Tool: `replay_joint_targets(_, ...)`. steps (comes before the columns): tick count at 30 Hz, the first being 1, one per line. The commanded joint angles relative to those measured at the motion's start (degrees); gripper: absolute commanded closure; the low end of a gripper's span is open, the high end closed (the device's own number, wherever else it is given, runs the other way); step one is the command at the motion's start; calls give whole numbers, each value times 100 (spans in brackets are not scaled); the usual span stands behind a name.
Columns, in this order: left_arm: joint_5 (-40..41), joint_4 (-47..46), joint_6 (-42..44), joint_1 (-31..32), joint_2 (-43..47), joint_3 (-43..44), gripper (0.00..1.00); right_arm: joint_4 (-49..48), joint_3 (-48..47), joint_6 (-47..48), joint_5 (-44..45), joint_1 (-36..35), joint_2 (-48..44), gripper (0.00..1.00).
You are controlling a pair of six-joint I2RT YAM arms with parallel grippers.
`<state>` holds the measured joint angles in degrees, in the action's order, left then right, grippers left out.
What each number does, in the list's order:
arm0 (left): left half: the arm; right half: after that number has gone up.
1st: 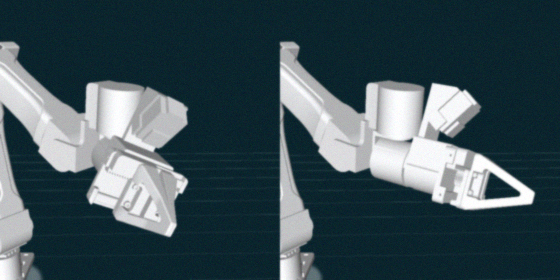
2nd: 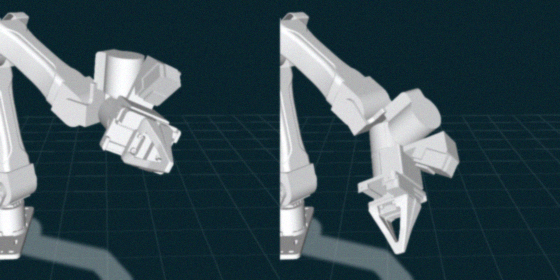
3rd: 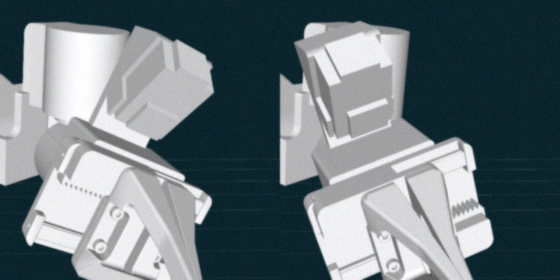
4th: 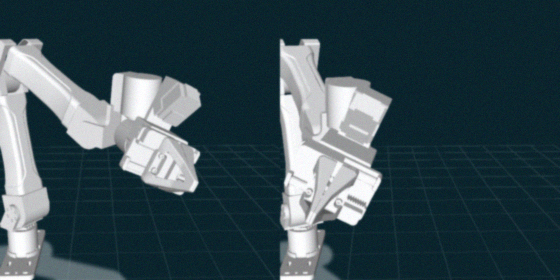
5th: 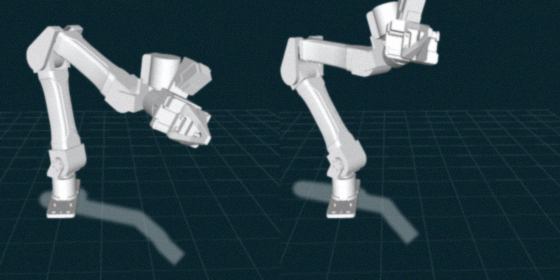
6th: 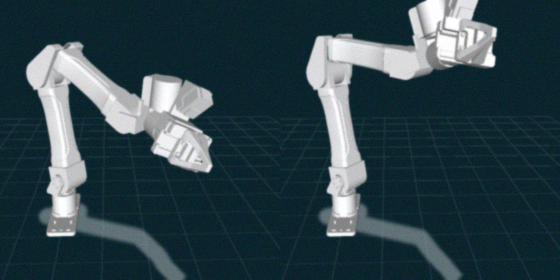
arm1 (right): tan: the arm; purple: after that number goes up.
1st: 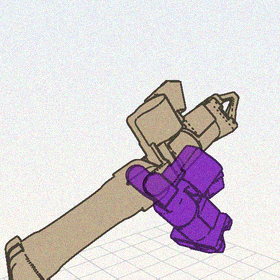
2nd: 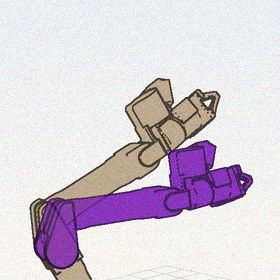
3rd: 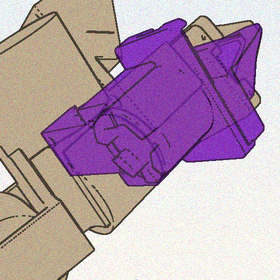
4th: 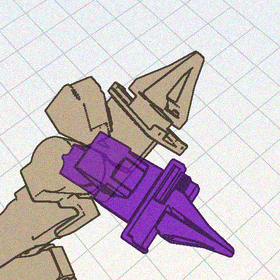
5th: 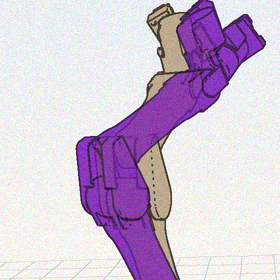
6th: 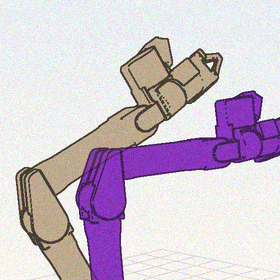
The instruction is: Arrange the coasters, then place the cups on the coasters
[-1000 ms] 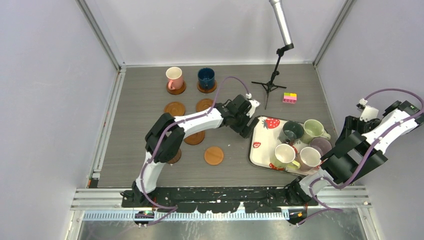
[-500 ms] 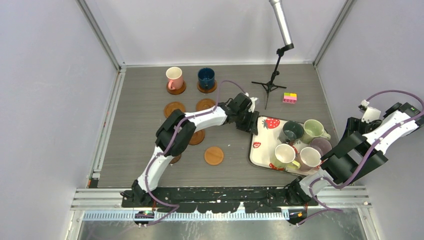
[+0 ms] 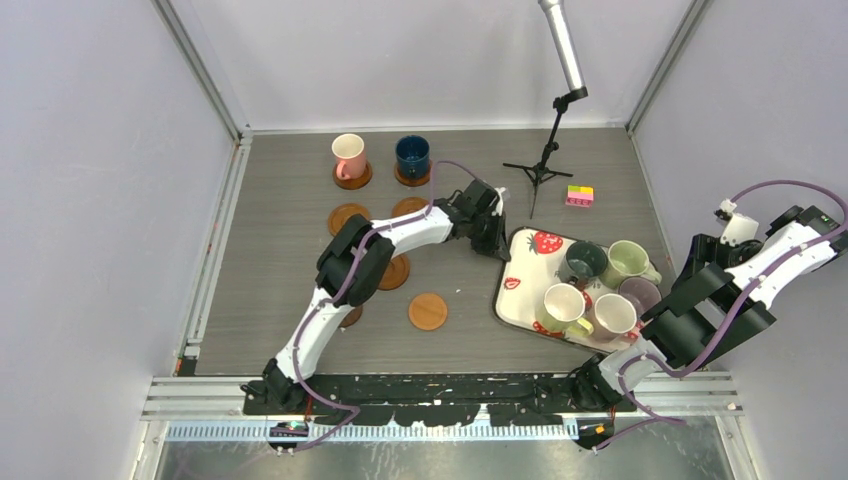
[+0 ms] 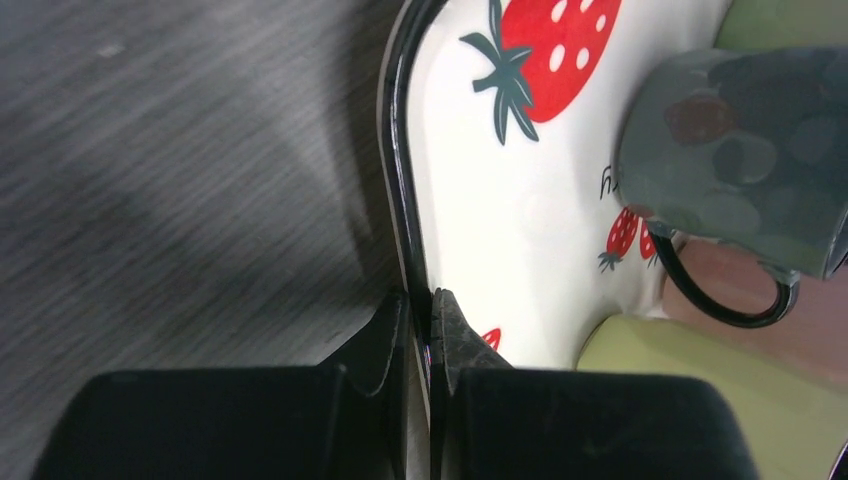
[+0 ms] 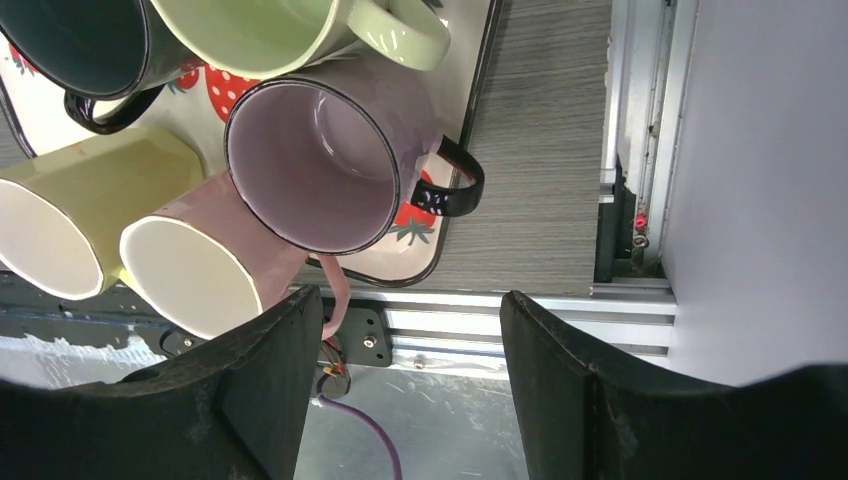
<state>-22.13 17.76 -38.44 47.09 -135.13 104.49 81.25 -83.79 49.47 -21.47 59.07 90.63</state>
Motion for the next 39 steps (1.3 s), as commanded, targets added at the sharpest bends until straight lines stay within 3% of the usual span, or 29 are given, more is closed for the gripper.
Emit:
replay_joint_targets(1,378,279,418,-355,-211,157,100,137,-67,124,-258,100,-121,30)
replay_joint_targets(11,569,260,407,-841,-325,333,100,493,-127,371,-566,92,-69,29)
replay_joint_targets(22,902,193,758,-938,-244,573,100,814,55,771,-679,-29,-157,25)
replay_joint_targets(23,899,271,883,-937,-228,675,96,840,63,793,-694,-41,-160,24)
replay_joint_targets(26,865,636,1236,-934,-103,1034,68,915,50,839,-753,-81,-213,23)
replay_joint_targets(30,838,671,1705,-933,492,740,45,1039,-2,853,-883,-183,-308,22)
replay_joint_targets(34,718,824,2279,-930,1279,177,29,1179,-93,836,-1034,-400,-431,22)
replay_joint_targets(39,383,817,2968,-887,2413,-1183,17,1307,-281,615,-1359,-1102,-762,21)
